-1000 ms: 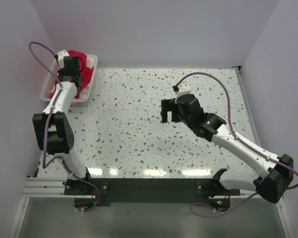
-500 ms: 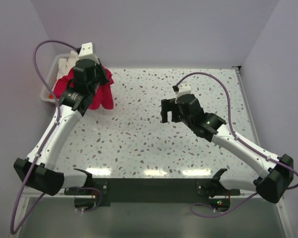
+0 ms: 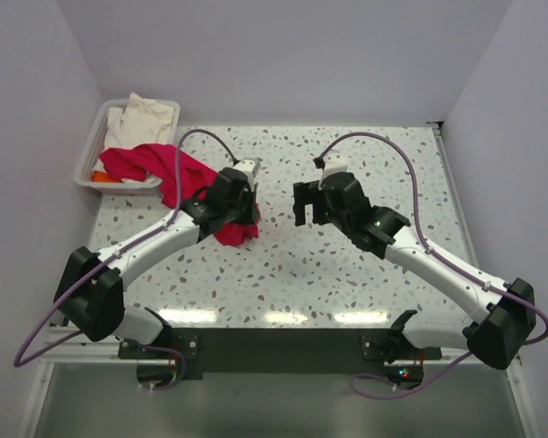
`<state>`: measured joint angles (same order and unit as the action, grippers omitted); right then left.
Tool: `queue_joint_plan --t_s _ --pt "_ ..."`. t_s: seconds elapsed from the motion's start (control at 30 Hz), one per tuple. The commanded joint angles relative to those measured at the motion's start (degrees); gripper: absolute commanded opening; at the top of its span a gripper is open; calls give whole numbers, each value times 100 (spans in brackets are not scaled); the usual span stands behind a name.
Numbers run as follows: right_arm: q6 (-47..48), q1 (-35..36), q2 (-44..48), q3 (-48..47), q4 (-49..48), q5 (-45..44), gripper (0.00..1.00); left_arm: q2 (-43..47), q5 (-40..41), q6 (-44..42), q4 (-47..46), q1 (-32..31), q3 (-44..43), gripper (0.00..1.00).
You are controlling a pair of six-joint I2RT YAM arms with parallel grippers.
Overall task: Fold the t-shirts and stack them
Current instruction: Move the tshirt to the center of the board, then flatten the tshirt out
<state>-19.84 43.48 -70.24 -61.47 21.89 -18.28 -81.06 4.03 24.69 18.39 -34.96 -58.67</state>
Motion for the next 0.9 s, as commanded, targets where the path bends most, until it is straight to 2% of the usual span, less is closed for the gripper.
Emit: queue_joint_plan --t_s 0.0,0.13,0.27,0.37,0.4,0.5,0.6,0.63,0.7,0.73,0.87 --pt "59 -7 -122 -102 -229 44 98 -156 -675 89 -688 -450 -258 0" --pt "15 -7 -104 -49 -255 -79 99 -244 -965 37 -776 -485 -434 0" --pt "-29 -7 -78 -14 -282 -149 99 -454 -1054 -34 -697 -722 -969 2" --pt "-47 -7 -78 4 -290 -167 99 -744 -1151 1 -645 -749 -1241 16" --pt "-47 -7 -95 47 -291 -97 99 -849 -1037 -60 -444 -732 -1304 29" --pt "-99 2 -165 161 -343 280 96 -790 -440 -35 -144 -504 -1375 53" --pt "-301 168 -402 206 -405 729 92 -387 -105 45 111 23 -1182 63" --pt "-310 421 -708 119 -300 530 90 -254 165 36 173 242 -1120 64" --pt "-407 756 -982 -118 7 283 90 175 684 -69 383 288 -918 70" --pt "-477 801 -1166 -128 43 255 89 317 1043 -78 445 288 -735 71" --pt "-880 863 -1396 -23 -18 220 86 1098 1643 -131 648 305 -93 70"
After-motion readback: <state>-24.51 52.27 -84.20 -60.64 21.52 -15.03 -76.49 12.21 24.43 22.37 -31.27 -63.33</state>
